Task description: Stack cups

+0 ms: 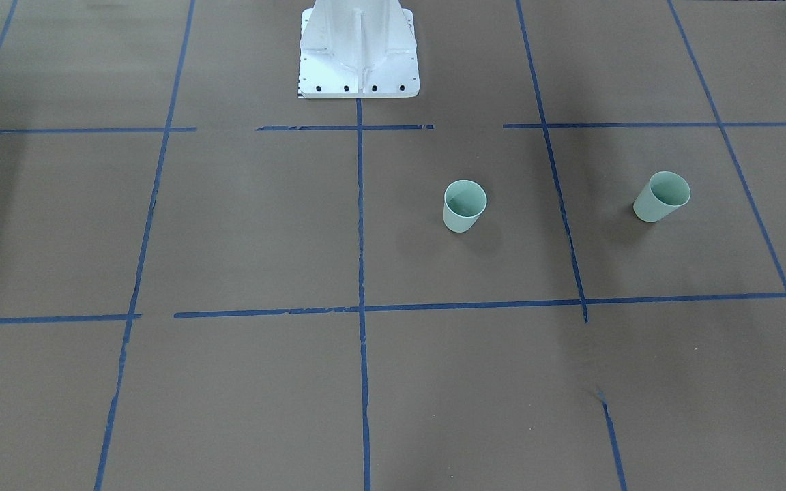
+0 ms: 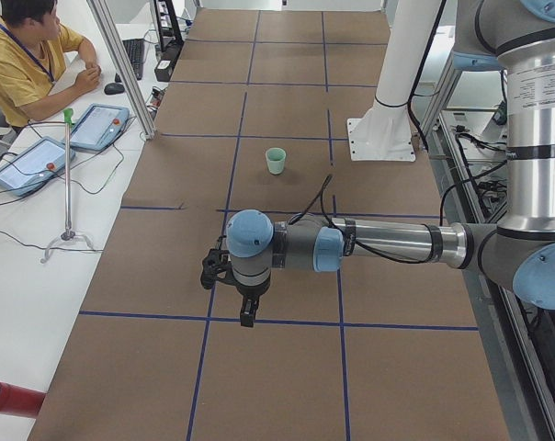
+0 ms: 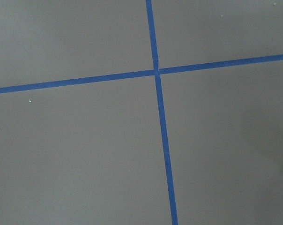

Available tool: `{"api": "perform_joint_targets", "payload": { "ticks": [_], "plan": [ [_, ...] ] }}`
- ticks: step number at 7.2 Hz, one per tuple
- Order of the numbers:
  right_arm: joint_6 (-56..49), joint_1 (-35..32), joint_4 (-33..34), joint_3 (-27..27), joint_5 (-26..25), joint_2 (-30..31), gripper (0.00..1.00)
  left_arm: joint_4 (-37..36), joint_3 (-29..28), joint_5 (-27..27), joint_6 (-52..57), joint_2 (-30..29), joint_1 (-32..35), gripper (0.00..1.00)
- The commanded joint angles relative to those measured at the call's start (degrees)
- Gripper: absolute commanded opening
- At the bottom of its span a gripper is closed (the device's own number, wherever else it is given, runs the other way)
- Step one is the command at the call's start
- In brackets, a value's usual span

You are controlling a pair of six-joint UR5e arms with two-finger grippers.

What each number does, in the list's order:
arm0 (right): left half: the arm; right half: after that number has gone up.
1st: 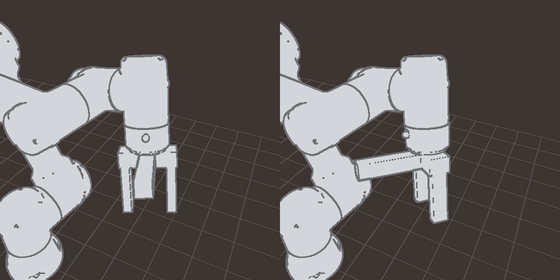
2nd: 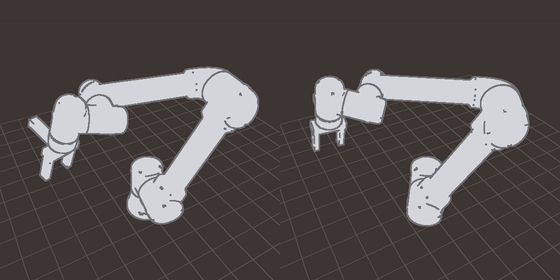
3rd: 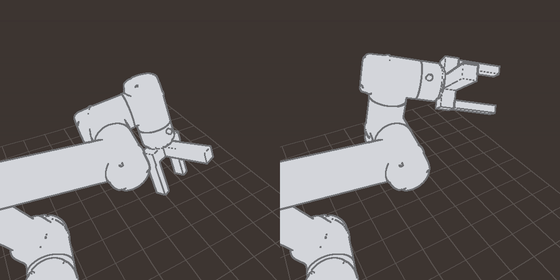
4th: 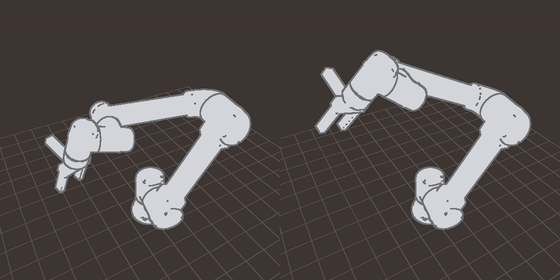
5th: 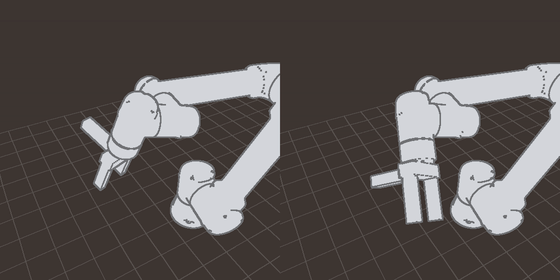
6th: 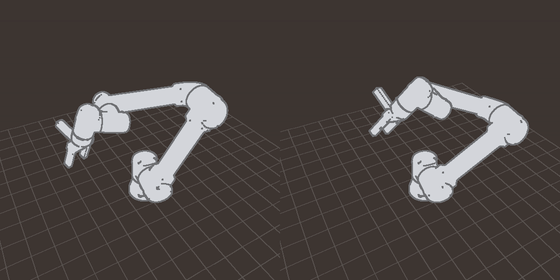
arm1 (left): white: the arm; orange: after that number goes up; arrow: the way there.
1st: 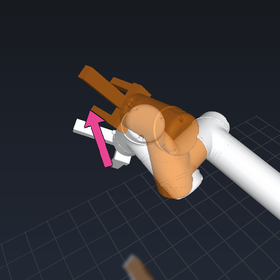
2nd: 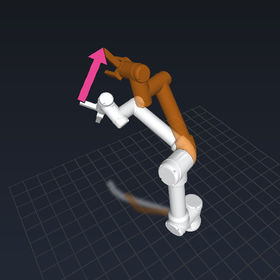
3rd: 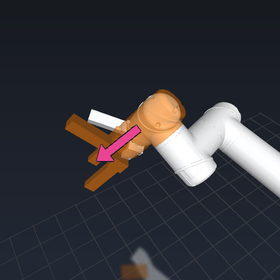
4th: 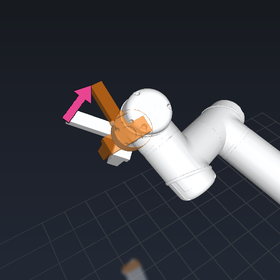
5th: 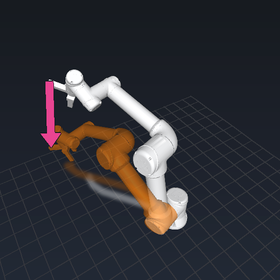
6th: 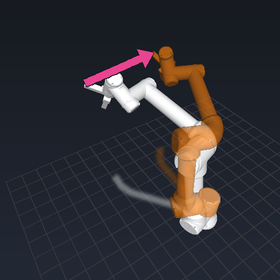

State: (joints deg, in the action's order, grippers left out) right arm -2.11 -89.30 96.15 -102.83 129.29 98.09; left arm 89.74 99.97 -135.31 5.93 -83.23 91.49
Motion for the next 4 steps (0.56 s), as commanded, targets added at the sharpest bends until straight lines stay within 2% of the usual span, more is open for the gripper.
{"api": "perform_joint_targets", "payload": {
  "ticks": [1, 4],
  "plan": [
    [0.0, -0.08, 0.0, 0.0, 0.0, 0.0, 1.0, 0.0, -0.39, 0.13, -0.04, 0.0, 0.0, 1.0],
    [0.0, -0.08, 0.0, 0.0, 0.0, 0.09, 1.0, 0.09, -1.36, -0.13, 0.04, -1.31, -0.09, 1.0]
  ]
}}
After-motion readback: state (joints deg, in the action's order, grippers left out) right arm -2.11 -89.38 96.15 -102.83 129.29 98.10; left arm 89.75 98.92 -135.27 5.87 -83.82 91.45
